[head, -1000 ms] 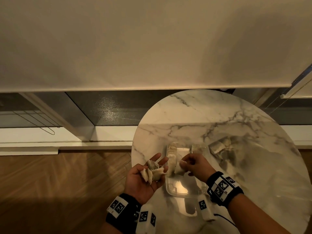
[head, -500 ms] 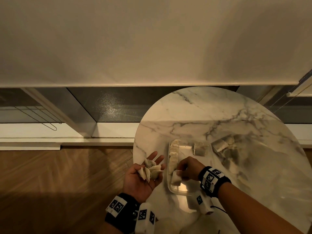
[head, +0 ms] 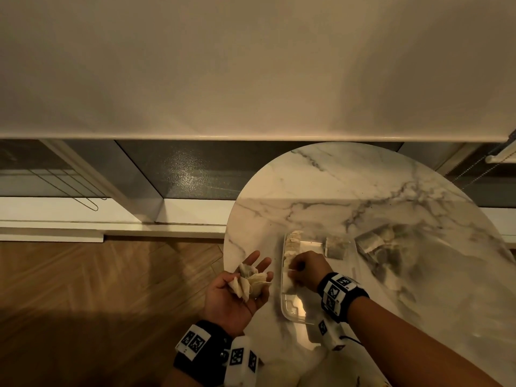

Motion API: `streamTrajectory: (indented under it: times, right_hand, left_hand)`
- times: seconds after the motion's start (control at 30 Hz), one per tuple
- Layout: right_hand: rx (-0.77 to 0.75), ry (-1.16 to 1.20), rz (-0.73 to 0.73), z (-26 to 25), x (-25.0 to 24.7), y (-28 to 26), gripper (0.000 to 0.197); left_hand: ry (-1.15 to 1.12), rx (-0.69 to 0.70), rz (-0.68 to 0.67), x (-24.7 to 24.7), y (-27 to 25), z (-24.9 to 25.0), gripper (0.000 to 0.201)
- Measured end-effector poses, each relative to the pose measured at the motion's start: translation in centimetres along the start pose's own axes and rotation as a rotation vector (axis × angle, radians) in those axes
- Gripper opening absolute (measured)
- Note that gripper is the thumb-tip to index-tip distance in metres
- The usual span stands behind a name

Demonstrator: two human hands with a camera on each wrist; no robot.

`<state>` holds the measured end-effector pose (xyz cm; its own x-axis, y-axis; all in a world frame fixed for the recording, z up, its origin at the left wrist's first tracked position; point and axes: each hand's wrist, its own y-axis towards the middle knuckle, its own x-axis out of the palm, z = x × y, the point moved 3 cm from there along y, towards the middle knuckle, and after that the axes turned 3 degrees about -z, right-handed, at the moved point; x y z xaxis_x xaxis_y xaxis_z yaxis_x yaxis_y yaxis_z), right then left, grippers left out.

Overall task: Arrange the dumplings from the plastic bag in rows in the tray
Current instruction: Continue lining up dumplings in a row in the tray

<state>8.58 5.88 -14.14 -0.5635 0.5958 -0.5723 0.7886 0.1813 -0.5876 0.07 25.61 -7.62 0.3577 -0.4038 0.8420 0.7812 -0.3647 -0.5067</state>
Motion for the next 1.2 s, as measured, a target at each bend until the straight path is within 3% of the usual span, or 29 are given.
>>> streamTrajectory:
  times: [0.1,0.3,0.37,0.43,0.53,0.63,0.7,0.77,0.9,1.03,1.2]
  right_hand:
    - [0.01,-0.022,0.019,0.1,0.1,0.1,0.008]
    - [0.01,-0.033,0.171,-0.9,-1.9,-2.1,0.027]
    - [-0.081,0.076,0.299,-2.4,-3.2,-3.7,0.021]
    - [-0.268,0.213,0.357,-4.4,-4.3,-5.4,0.012]
    - [-0.498,0.105,0.233,-7.6,-5.3,-7.5,0.015]
    - [-0.533,-0.153,0.057,-8.8,-5.3,-7.7,0.028]
    - [-0.534,-0.235,-0.027,-8.9,-5.1,-7.7,0.031]
    - [-0.597,-0.241,-0.063,-9.3,-5.1,-8.0,0.028]
    - [-0.663,-0.058,-0.099,-9.6,-4.9,-8.3,0.014]
    - [-0.532,0.122,-0.071,-8.7,-4.6,-8.1,0.009]
    - [-0.411,0.529,-0.071,-7.4,-4.7,-7.5,0.007]
  left_hand:
    - [-0.001,0.0,0.033,0.1,0.1,-0.1,0.059]
    - [0.023,-0.015,0.058,0.3,0.2,-0.3,0.058]
    - [0.034,-0.033,0.047,0.5,0.2,-0.5,0.058]
    - [0.061,-0.054,0.032,0.9,0.2,-0.7,0.058]
    - [0.075,-0.087,-0.031,2.2,0.0,-1.4,0.06]
    - [0.141,-0.099,-0.056,3.4,-0.1,-2.0,0.053]
    - [0.16,-0.125,0.003,3.3,0.2,-2.4,0.042]
    - [0.167,-0.148,0.064,2.8,0.7,-2.5,0.044]
    - [0.155,-0.159,0.1,2.6,0.6,-2.6,0.047]
    - [0.159,-0.172,0.121,2.1,0.5,-2.5,0.05]
    - [0.183,-0.164,0.122,2.0,0.5,-2.3,0.052]
